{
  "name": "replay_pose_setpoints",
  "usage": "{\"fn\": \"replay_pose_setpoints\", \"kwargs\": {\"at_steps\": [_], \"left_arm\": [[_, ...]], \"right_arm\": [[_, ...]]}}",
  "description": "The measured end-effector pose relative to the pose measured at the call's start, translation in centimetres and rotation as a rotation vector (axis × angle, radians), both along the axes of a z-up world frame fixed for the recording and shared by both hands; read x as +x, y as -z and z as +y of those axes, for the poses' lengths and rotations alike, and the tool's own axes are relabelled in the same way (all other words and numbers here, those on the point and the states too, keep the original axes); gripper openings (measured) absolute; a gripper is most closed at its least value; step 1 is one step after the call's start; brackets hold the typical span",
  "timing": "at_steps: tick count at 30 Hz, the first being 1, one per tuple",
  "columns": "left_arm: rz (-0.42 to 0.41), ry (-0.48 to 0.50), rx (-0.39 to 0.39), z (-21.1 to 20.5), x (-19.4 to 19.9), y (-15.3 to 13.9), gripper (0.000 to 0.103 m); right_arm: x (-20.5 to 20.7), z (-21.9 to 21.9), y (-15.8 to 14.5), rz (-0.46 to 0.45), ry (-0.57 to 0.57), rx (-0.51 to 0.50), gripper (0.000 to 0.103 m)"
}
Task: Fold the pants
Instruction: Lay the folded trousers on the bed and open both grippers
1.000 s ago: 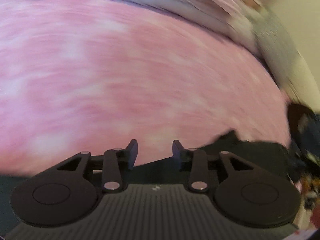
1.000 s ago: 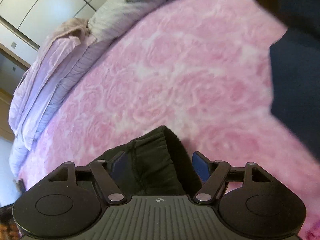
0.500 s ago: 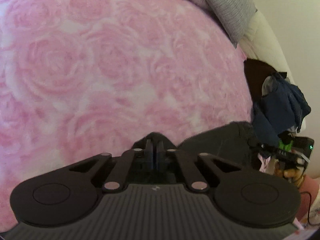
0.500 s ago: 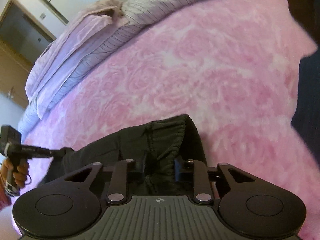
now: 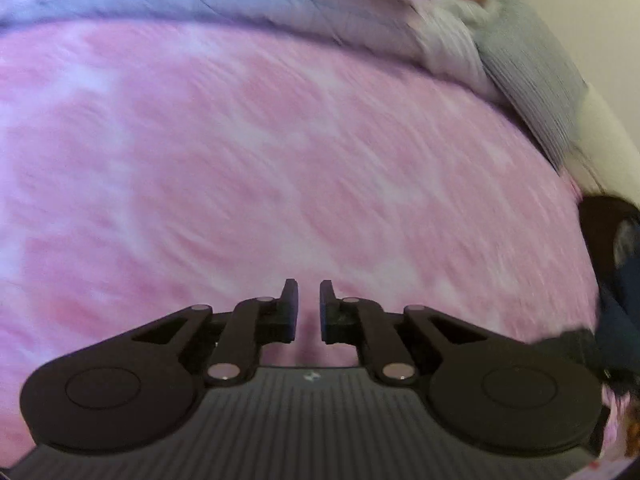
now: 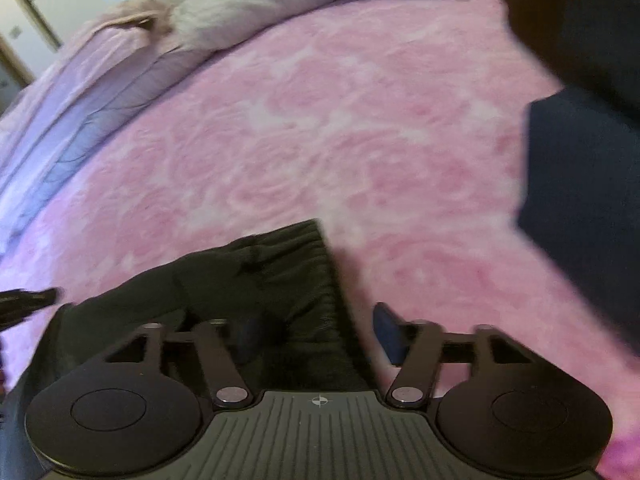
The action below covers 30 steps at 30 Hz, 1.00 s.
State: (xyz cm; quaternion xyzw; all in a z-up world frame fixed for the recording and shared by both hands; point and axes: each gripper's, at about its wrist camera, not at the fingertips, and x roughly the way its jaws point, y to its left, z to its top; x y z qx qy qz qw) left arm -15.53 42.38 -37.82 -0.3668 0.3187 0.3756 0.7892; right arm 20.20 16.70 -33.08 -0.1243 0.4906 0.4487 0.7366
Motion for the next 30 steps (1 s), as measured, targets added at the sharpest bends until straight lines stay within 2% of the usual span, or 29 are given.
{"fn": "replay_pose_setpoints", "kwargs": {"at_steps": [2,4,5,7,10,12,14,16,19,20,21,22,23,25,27,30], "left_arm": [[0.026,-0.008,0.061,-0.8,-2.5,-2.1,0.006],[0.082,0.005,0.132,-3.0,-5.0,-4.0,0.007],[0.099,0.006,0.153,-4.5,-6.4,-4.7,0.007],[0.115,-0.005,0.137,-7.2,-9.2,-5.5,0.007],[0.170,-0.037,0.089,-11.3,-12.7,-5.6,0.008],[0.188,-0.074,0.024,-13.5,-14.9,-4.8,0.008],[0.181,-0.126,-0.037,-14.7,-16.7,-4.1,0.008],[0.175,-0.157,-0.067,-15.3,-18.0,-3.6,0.008],[0.136,-0.210,-0.108,-15.3,-19.7,-3.1,0.008],[0.134,-0.222,-0.109,-15.3,-20.1,-3.0,0.008],[0.133,-0.226,-0.106,-15.4,-20.0,-3.0,0.008],[0.136,-0.225,-0.103,-15.4,-20.1,-2.9,0.008],[0.143,-0.221,-0.096,-15.3,-20.2,-2.9,0.008],[0.164,-0.203,-0.079,-15.6,-20.5,-2.6,0.008],[0.220,-0.187,-0.060,-15.7,-20.3,-2.1,0.008],[0.239,-0.185,-0.039,-16.1,-20.3,-2.6,0.008]], "right_arm": [[-1.0,-0.8,-1.7,-0.162,0.062,-0.040,0.058],[-2.5,-2.3,-3.6,-0.256,0.084,-0.030,0.058],[-3.5,-3.1,-4.5,-0.265,0.066,0.005,0.058],[-6.2,-4.2,-5.5,-0.234,-0.008,0.050,0.058],[-10.4,-5.4,-5.6,-0.114,-0.102,0.056,0.058],[-11.7,-6.8,-4.9,0.043,-0.073,0.070,0.057],[-12.0,-8.6,-3.6,0.222,0.041,0.085,0.043],[-11.8,-10.2,-1.7,0.363,0.158,0.117,0.036],[-11.1,-11.3,0.6,0.480,0.283,0.181,0.031],[-10.9,-11.5,1.2,0.507,0.318,0.201,0.019],[-10.8,-11.6,1.6,0.524,0.340,0.212,0.011],[-10.7,-11.9,1.6,0.532,0.342,0.240,0.010],[-10.9,-11.9,1.3,0.505,0.312,0.256,0.008],[-11.7,-11.3,1.5,0.333,0.192,0.151,0.007],[-11.3,-11.5,2.3,0.339,0.196,0.136,0.007],[-12.3,-9.6,-0.4,0.196,0.118,0.024,0.017]]}}
